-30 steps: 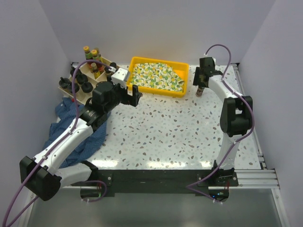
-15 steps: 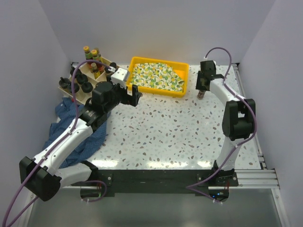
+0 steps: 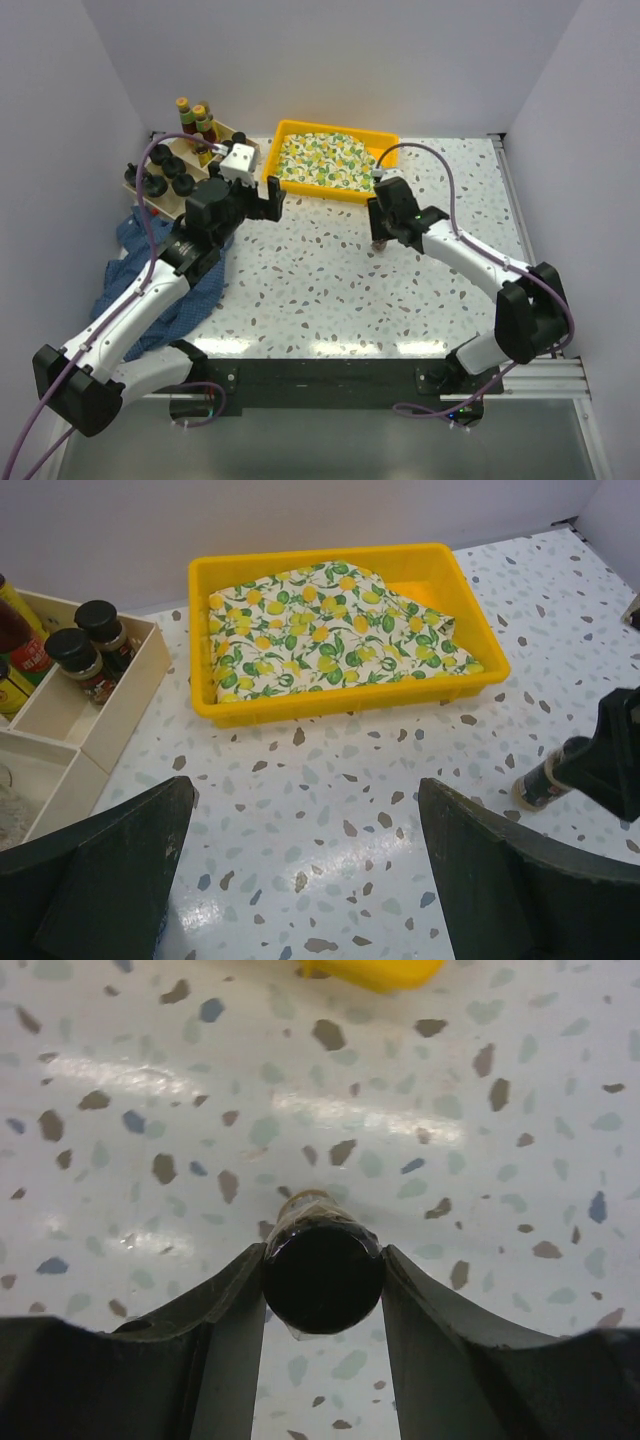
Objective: Organize the condiment bottles
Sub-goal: Move the bottle to the center of the board, then pick up the bottle from the center of the board.
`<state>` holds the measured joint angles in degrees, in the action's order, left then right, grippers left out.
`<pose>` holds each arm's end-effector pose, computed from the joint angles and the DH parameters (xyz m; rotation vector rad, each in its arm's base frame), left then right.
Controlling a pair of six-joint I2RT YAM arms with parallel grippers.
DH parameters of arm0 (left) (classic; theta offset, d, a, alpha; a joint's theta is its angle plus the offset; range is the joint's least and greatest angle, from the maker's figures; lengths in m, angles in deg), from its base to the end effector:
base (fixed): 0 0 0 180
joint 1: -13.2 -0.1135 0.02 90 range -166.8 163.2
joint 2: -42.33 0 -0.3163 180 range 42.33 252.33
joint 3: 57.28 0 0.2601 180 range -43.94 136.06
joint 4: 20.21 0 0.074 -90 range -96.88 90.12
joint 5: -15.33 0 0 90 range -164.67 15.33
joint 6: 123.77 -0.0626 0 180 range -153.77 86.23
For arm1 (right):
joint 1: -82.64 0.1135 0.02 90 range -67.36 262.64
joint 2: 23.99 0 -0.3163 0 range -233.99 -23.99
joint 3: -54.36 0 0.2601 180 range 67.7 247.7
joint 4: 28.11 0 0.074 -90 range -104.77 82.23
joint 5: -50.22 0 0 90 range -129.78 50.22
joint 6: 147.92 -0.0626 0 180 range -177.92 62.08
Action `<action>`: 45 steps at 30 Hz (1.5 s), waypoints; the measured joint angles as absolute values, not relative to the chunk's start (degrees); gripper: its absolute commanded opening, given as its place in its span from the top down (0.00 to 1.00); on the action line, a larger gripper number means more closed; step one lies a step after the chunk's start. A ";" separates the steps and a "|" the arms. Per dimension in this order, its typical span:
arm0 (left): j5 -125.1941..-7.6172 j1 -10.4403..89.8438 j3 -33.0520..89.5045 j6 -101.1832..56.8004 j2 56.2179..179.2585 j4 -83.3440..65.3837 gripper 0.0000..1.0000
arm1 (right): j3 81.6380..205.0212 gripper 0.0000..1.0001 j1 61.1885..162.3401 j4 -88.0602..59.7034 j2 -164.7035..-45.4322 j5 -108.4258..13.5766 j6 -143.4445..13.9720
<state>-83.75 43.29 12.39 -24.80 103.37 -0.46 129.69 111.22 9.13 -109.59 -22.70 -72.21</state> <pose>0.2276 -0.1204 0.4031 0.2110 1.7634 -0.3547 0.3092 0.1475 0.2838 -0.1561 2.3479 0.0054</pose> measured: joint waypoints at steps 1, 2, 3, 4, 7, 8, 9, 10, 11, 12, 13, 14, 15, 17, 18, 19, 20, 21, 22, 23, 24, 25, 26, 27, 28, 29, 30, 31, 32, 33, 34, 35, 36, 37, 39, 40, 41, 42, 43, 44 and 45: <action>-84.21 43.29 12.39 -24.76 103.37 -0.44 0.00 | 129.41 0.66 113.60 8.91 -109.46 -22.55 -72.53; -84.54 43.29 12.37 -24.73 103.37 -0.44 0.00 | 129.32 0.66 115.96 8.65 -109.46 -22.55 -72.97; -84.99 43.29 12.37 -24.69 103.37 -0.44 0.00 | 129.32 0.66 118.41 8.23 -109.46 -22.55 -73.43; -85.43 43.29 12.37 -24.49 103.37 -0.44 0.00 | 129.32 0.66 120.72 7.79 -109.46 -22.53 -73.89; -86.52 43.29 12.15 -24.32 103.37 -0.53 0.00 | 129.34 0.65 126.49 6.46 -109.81 -21.85 -75.11; -86.94 43.29 11.96 -24.30 103.37 -0.53 0.00 | 129.39 0.64 128.07 5.85 -110.11 -21.04 -75.55; -87.25 43.29 11.78 -24.30 103.37 -0.53 0.00 | 129.41 0.63 130.23 5.45 -110.88 -20.80 -75.90; -87.55 43.29 11.61 -24.30 103.37 -0.51 0.00 | 129.43 0.62 131.89 5.11 -111.71 -19.95 -76.12; -87.84 43.29 11.52 -24.30 103.39 -0.44 0.00 | 129.45 0.62 133.23 4.84 -112.65 -19.27 -76.38; -88.10 43.29 11.52 -24.30 103.41 -0.44 0.00 | 129.47 0.58 134.23 4.67 -113.44 -18.88 -76.62; -88.34 43.29 11.52 -24.27 103.43 -0.46 0.00 | 129.47 0.55 135.37 4.51 -114.44 -18.22 -76.88; -88.51 43.29 11.52 -24.25 103.43 -0.46 0.00 | 129.50 0.53 136.29 3.68 -115.21 -17.26 -77.04; -88.64 43.29 11.52 -24.23 103.43 -0.46 0.00 | 129.63 0.46 136.92 3.03 -115.53 -16.65 -77.21; -88.82 43.29 11.43 -24.03 103.43 -0.51 0.00 | 129.63 0.35 137.84 2.88 -115.62 -15.47 -77.63; -88.82 43.29 11.43 -23.90 103.43 -0.53 0.00 | 129.63 0.24 138.38 2.88 -115.69 -14.86 -78.00; -88.84 43.29 11.43 -23.86 103.46 -0.55 0.00 | 129.63 0.21 138.93 2.92 -115.78 -14.22 -78.35; -88.82 43.29 11.43 -23.86 103.48 -0.57 0.00 | 129.63 0.16 139.43 3.01 -115.86 -13.50 -78.63; -88.80 43.29 11.43 -23.84 103.48 -0.61 0.00 | 129.63 0.12 139.83 3.23 -115.88 -13.26 -78.74; -88.75 43.29 11.43 -23.86 103.52 -0.66 0.00 | 129.63 0.06 140.15 3.53 -115.86 -12.71 -78.87; -88.69 43.29 11.43 -23.86 103.56 -0.70 0.01 | 129.71 0.04 140.50 3.86 -115.84 -12.28 -78.92; -88.56 43.29 11.43 -23.86 103.61 -0.77 0.01 | 129.82 0.04 140.63 4.25 -115.82 -12.15 -79.07; -88.43 43.29 11.43 -23.86 103.63 -0.83 0.01 | 129.95 0.02 140.77 4.82 -115.67 -12.01 -79.13; -88.29 43.29 11.43 -23.86 103.65 -0.88 0.01 | 130.09 0.01 140.81 5.41 -115.27 -11.84 -79.09; -88.03 43.29 11.43 -23.88 103.70 -0.96 0.01 | 130.15 0.01 140.77 5.94 -114.57 -11.73 -79.09; -87.68 43.29 11.43 -23.88 103.87 -1.20 0.01 | 130.17 0.01 140.77 6.44 -113.55 -11.62 -79.09; -87.25 43.31 11.43 -23.90 104.07 -1.42 0.02 | 130.17 0.01 140.74 7.03 -112.45 -11.56 -79.09; -86.55 43.35 11.43 -23.92 104.48 -1.69 0.03 | 130.17 0.01 140.74 7.84 -110.42 -11.36 -79.11; -86.02 43.40 11.43 -23.92 104.94 -1.69 0.04 | 130.13 0.01 140.74 8.32 -108.43 -11.16 -79.09; -84.82 43.53 11.50 -23.95 105.75 -1.69 0.05 | 130.04 0.01 140.74 8.69 -106.03 -10.94 -79.18; -83.57 43.64 11.67 -23.99 106.84 -1.49 0.09 | 129.89 0.02 140.74 8.93 -103.82 -10.70 -79.35; -81.89 43.83 12.35 -24.12 108.61 -0.68 0.10 | 129.12 0.01 140.74 8.93 -99.51 -10.42 -79.64; -80.99 44.01 12.96 -24.12 109.82 -0.18 0.11 | 128.80 0.01 140.74 9.32 -97.59 -10.22 -79.81; -79.29 44.27 14.43 -24.27 112.18 1.16 0.13 | 127.86 0.02 140.77 9.43 -94.01 -9.70 -80.07; -78.02 44.73 15.67 -24.34 114.38 2.29 0.14 | 127.16 0.01 140.74 9.80 -91.54 -9.24 -80.20; -76.43 46.00 17.86 -24.56 117.79 4.52 0.15 | 125.23 0.01 140.74 10.88 -86.03 -8.52 -80.31; -76.34 47.57 19.30 -24.78 119.67 6.38 0.16 | 124.14 0.01 140.74 11.62 -83.45 -7.82 -80.31; -76.34 48.75 20.09 -24.97 120.72 7.41 0.19 | 123.05 0.01 140.74 12.25 -81.00 -7.32 -80.27; -76.62 50.39 20.98 -25.06 121.75 8.83 0.22 | 121.93 0.01 140.74 12.93 -78.71 -6.77 -80.25; -76.80 52.27 21.77 -25.28 122.65 10.12 0.28 | 120.82 0.01 140.74 13.63 -76.48 -6.03 -80.18; -76.95 54.13 22.38 -25.39 123.37 11.34 0.30 | 119.92 0.01 140.74 14.42 -74.36 -5.59 -80.14; -76.97 55.64 22.73 -25.28 123.89 12.19 0.33 | 118.83 0.01 140.74 14.96 -72.08 -4.89 -80.01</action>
